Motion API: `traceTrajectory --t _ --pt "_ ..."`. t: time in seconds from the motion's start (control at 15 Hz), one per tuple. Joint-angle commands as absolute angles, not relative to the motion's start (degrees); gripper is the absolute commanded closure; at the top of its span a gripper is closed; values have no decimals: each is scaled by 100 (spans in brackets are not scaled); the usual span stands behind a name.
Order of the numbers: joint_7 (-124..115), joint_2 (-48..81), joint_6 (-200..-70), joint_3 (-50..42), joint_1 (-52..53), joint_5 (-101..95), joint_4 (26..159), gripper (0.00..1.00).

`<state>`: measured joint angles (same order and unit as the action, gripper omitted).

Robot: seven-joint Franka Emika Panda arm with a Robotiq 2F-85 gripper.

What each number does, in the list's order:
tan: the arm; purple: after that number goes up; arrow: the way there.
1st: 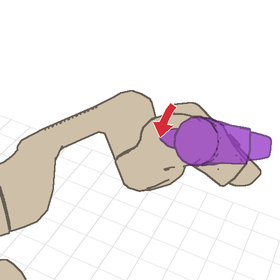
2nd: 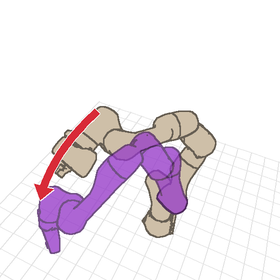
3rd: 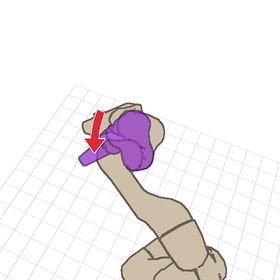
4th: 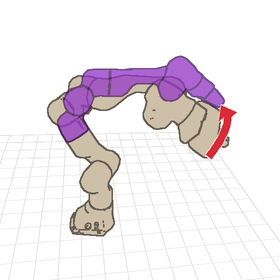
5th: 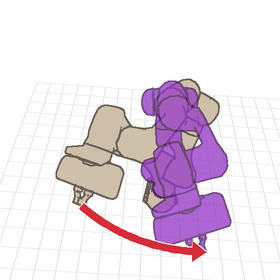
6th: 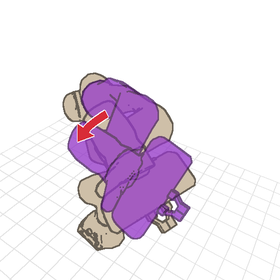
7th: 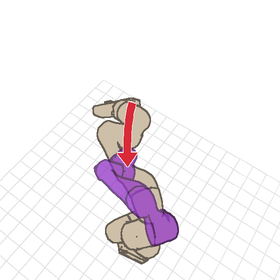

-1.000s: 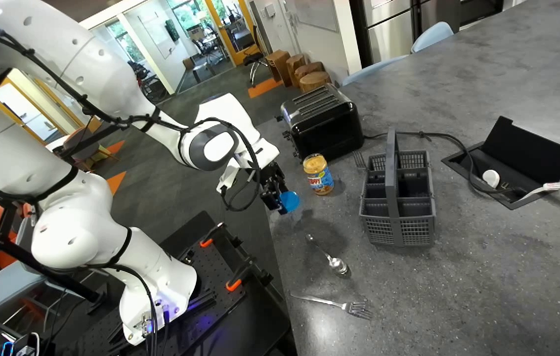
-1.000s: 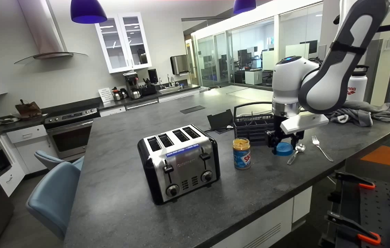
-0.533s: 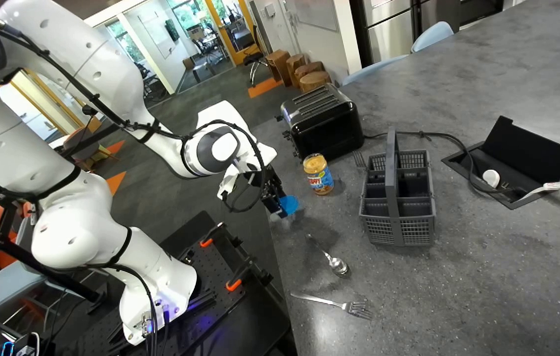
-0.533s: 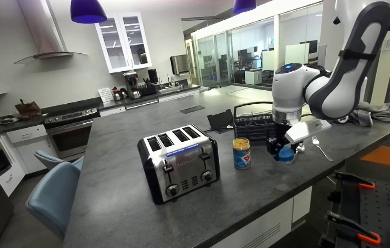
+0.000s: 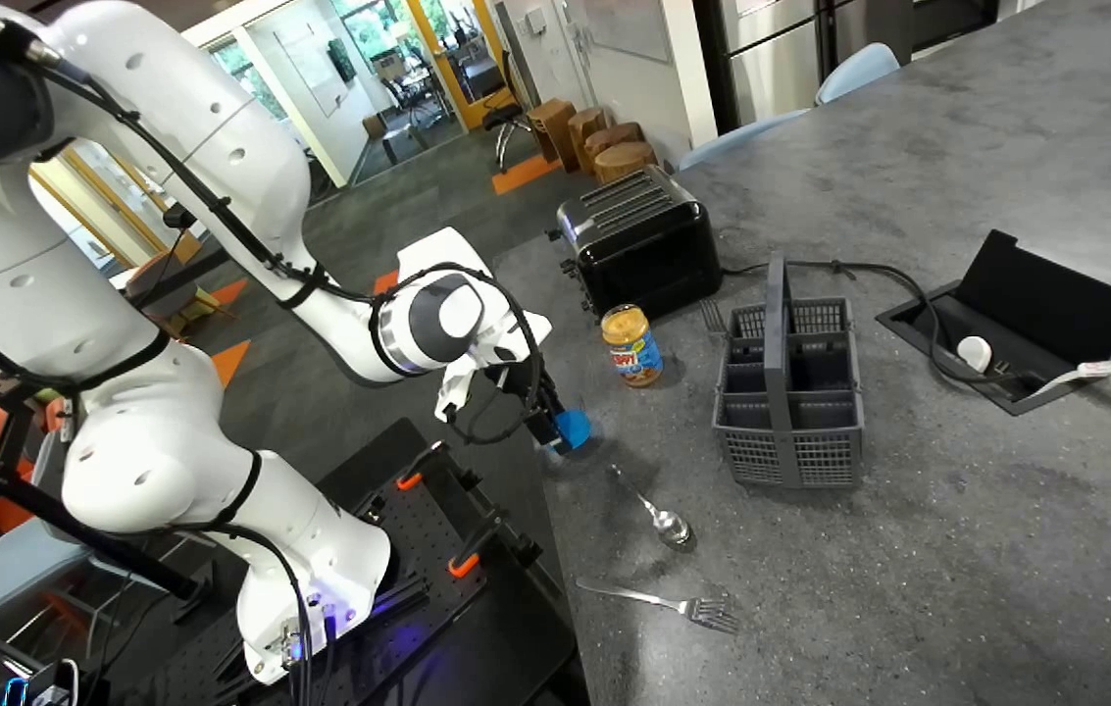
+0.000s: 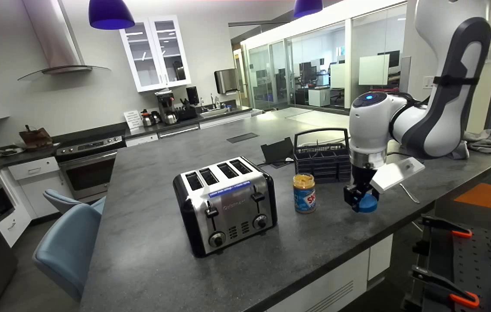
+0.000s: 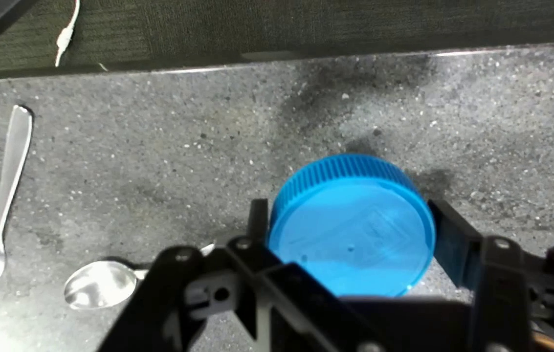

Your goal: Remove the lid from the jar and put it on the table

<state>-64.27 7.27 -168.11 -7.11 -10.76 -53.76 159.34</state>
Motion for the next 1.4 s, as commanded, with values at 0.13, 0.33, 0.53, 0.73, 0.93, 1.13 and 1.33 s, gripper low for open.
traceTrajectory --t 0.13,0.33,0.53,0.73,0.93,1.13,1.33 --pt "-6760 1196 -17437 -1122 -1136 -6118 15775 45" --pt "-6746 1459 -17706 -1320 -1107 -6277 15671 45" --pt "-6709 1762 -17950 -1433 -1081 -6294 15538 45" --pt "-6677 2014 -18141 -1432 -1041 -6243 15424 45" --pt "-6684 2040 -18243 -1425 -994 -6214 15401 4" --pt "-6628 1810 -18299 -1410 -1001 -6228 15559 0" --pt "-6464 1550 -18361 -1209 -1203 -6092 15844 0"
